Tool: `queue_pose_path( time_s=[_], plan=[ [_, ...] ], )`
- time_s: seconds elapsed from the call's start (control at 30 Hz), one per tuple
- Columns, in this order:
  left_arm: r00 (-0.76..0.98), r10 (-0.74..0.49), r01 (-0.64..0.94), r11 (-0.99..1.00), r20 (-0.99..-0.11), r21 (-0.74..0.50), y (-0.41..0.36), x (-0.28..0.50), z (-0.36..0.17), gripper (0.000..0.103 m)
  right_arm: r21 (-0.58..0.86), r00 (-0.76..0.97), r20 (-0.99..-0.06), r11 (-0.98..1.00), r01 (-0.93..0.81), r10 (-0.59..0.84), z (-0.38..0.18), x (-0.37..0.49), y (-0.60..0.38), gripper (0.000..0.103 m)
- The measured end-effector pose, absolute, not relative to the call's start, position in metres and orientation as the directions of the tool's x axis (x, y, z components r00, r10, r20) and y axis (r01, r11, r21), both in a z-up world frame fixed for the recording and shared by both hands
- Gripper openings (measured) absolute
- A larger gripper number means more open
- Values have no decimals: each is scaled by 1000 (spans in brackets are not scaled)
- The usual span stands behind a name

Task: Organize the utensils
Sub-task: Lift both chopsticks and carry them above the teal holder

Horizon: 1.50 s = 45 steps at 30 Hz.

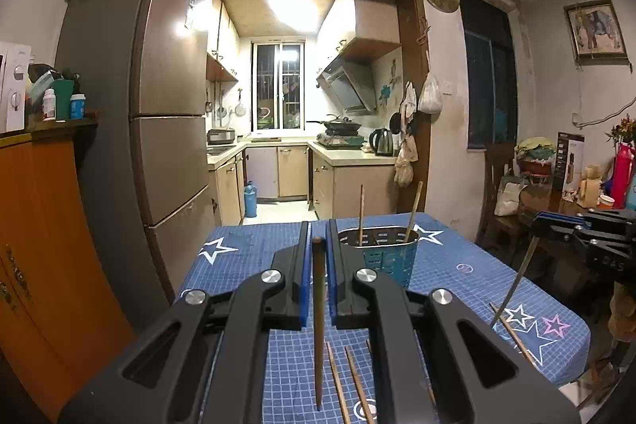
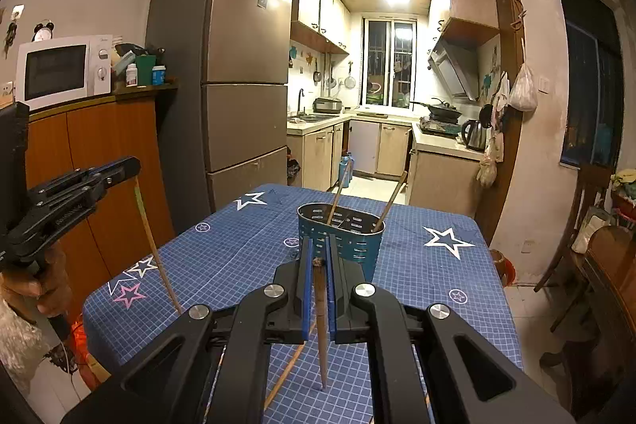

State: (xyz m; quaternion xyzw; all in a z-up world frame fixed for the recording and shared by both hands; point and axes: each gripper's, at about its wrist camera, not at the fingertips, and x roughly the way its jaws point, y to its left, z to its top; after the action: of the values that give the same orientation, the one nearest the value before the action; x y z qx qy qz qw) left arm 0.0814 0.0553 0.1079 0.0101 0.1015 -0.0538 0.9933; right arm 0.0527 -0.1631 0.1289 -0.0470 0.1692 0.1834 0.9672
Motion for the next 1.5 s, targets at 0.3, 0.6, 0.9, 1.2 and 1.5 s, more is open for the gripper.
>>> queue_pose_path(
  time_s=[0.3, 0.6, 0.9, 1.2, 1.5],
  plan=[
    [972, -52, 63, 997, -228, 41, 54, 97, 103, 5, -18, 870, -355, 928, -372, 342, 132, 65, -164, 7],
    [982, 4, 18, 994, -191, 111, 43, 128, 121, 5, -18, 889, -322, 937, -349, 325, 173, 108, -166, 7],
    [997, -56, 61, 993, -59, 99, 19, 187, 193, 5, 6, 939, -189, 956, -292, 288, 246, 166, -169, 7],
    [984, -176, 176, 982, 11, -70, -1, 267, 223, 5, 53, 962, -109, 968, -247, 251, 258, 241, -160, 7],
    [980, -188, 182, 980, -71, -85, -11, 315, 163, 5, 118, 960, -179, 973, -196, 215, 200, 303, -162, 7]
  ],
)
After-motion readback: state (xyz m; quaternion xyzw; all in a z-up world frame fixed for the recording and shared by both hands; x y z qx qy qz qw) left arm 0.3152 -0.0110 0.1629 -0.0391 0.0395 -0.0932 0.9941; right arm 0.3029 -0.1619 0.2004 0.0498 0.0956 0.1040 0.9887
